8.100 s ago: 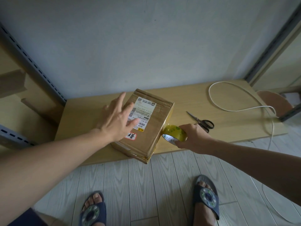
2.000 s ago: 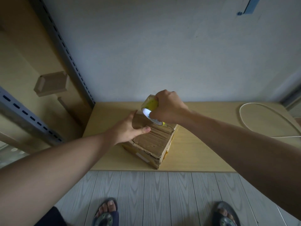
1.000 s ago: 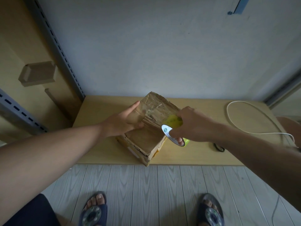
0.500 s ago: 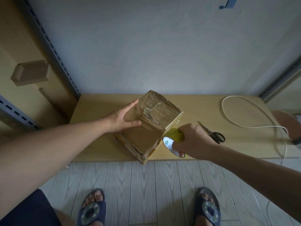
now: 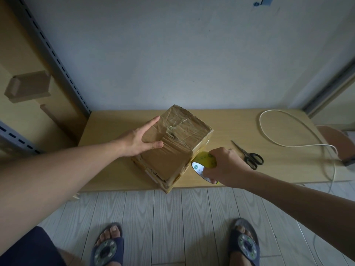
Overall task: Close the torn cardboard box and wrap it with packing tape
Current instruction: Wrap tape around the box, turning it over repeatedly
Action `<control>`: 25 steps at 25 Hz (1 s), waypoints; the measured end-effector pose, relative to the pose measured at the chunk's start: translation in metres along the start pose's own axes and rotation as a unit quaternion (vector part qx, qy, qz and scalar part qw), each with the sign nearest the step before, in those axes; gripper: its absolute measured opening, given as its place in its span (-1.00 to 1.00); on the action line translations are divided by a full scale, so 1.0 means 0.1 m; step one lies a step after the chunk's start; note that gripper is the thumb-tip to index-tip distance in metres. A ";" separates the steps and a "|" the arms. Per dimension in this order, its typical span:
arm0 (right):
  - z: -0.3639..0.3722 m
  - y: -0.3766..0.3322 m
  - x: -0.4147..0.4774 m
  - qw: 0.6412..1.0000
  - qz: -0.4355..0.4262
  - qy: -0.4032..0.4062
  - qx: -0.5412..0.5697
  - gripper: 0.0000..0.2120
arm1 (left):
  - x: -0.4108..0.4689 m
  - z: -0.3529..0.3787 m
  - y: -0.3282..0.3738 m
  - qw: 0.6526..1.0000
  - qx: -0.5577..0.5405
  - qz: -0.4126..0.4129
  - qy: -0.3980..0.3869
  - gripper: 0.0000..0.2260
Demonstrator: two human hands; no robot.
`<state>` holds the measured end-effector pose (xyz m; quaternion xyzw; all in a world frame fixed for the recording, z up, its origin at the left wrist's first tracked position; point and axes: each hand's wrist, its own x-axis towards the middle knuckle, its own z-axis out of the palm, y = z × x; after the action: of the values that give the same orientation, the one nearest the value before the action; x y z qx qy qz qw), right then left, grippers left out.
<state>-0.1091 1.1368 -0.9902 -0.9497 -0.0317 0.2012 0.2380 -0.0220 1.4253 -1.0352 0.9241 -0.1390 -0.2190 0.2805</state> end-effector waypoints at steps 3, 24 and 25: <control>0.03 0.02 0.01 1.000 -0.006 -0.001 -0.001 -0.88 | -0.01 0.00 -0.02 1.000 0.004 -0.005 0.002 -0.10; 0.24 0.18 0.22 1.000 -0.018 -0.007 0.002 -0.88 | -0.22 0.46 0.72 0.964 0.258 -0.054 -0.018 0.06; 0.24 0.17 0.22 1.000 -0.018 -0.008 0.004 -0.88 | -0.21 0.50 0.82 0.962 0.254 -0.092 -0.032 0.19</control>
<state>-0.0990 1.1354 -1.0260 -0.9462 -0.0503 0.2050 0.2451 -0.0753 1.3451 -1.0181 0.9664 -0.1132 -0.2304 0.0103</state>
